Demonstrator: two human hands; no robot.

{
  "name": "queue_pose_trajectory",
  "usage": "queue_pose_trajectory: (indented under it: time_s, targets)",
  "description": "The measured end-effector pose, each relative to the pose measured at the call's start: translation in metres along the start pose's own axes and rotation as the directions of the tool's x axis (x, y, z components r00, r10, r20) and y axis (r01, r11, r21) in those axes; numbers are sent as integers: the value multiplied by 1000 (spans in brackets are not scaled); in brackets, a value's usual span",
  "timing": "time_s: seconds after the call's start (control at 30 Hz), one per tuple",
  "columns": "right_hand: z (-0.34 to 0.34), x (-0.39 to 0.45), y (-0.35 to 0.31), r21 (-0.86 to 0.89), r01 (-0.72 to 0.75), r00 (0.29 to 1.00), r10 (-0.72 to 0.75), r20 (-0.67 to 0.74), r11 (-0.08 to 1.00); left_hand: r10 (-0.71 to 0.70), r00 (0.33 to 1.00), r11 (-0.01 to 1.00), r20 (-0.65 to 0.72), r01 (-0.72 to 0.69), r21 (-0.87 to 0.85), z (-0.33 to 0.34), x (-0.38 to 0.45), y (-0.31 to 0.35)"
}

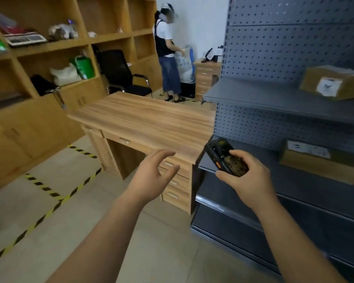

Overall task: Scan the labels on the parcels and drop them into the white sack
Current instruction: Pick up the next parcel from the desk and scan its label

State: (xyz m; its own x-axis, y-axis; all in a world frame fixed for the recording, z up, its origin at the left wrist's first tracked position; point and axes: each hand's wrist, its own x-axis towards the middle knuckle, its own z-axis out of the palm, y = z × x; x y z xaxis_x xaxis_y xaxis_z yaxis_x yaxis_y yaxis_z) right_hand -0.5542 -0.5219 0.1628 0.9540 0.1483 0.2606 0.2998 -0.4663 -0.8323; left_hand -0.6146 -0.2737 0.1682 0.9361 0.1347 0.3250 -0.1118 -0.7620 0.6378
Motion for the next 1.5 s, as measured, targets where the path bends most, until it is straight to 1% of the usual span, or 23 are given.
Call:
queue_pose_trajectory:
  time_s: [0.2, 0.33, 0.43, 0.57, 0.7, 0.8, 0.93, 1.0, 1.13, 1.27, 1.4, 1.5]
  targets:
    - [112, 33, -62, -5, 76, 982, -74, 171, 997, -118, 982, 992, -148, 123, 29, -83, -15, -82]
    - [187, 60, -89, 27, 117, 945, -120, 305, 993, -217, 952, 970, -216, 235, 59, -119, -19, -140]
    - [246, 85, -105, 49, 136, 913, -144, 382, 989, -296, 916, 945, -270, 322, 55, -146, -17, -187]
    - [328, 128, -127, 91, 189, 889, -210, 407, 978, -378, 871, 908, -315, 415, 59, -179, 4, -245]
    - [402, 182, -148, 120, 203, 862, -236, 450, 972, -424, 840, 874, -338, 477, 90, -214, 49, -296]
    - [444, 221, -167, 140, 208, 836, -251, 489, 968, -441, 824, 856, -356, 505, 107, -240, 82, -325]
    - [493, 266, -187, 179, 238, 819, -296, 491, 955, -439, 808, 844, -393, 521, 129, -265, 119, -360]
    - [511, 283, -190, 191, 225, 818, -292, 496, 955, -455, 798, 837, -395, 535, 116, -272, 135, -376]
    - [542, 323, -191, 175, 208, 830, -269, 489, 962, -461, 806, 844, -371, 528, 98, -280, 175, -413]
    - [571, 361, -180, 115, 179, 866, -212, 454, 977, -442, 844, 866, -305, 490, 102, -280, 226, -456]
    - [602, 400, -166, 29, 91, 914, -95, 393, 995, -397, 893, 901, -210, 423, 95, -276, 286, -514]
    - [622, 431, -161, -19, -3, 951, 8, 310, 1000, -332, 933, 936, -137, 344, 76, -275, 343, -557]
